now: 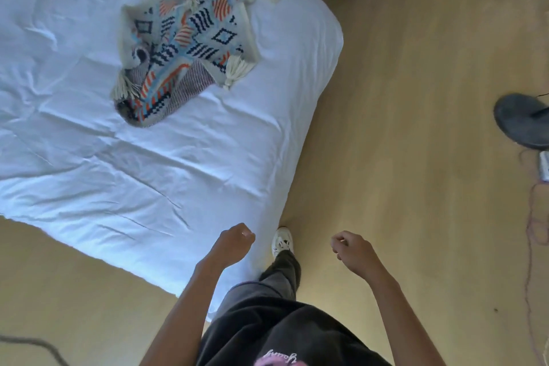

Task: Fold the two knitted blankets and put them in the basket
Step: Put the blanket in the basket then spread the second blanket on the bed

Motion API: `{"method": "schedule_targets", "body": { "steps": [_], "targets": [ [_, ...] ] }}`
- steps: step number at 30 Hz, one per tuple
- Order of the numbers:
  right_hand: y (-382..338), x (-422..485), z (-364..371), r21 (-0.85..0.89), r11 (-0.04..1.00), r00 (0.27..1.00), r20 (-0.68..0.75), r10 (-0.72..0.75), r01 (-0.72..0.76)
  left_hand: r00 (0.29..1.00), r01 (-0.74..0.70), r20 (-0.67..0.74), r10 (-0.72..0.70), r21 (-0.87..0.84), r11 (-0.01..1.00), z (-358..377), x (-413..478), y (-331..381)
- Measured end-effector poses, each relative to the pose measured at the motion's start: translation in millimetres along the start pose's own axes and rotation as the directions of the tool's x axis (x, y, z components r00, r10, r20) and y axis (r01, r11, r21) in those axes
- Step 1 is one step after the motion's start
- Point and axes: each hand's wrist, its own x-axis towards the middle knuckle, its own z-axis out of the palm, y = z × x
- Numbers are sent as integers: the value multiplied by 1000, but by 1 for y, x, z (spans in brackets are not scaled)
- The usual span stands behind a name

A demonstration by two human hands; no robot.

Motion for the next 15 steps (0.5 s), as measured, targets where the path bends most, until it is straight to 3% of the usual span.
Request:
{"method": "schedule_targets", "body": {
  "steps": [8, 15],
  "targets": [
    [-82, 81, -104, -99, 991, 996, 28, -86, 88, 999, -19, -52, 9, -196, 980, -44, 58, 95],
    [-147, 163, -156, -208, 959, 974, 162, -161, 193, 986, 81, -122, -118, -269, 960, -66, 106, 142]
  ]
}}
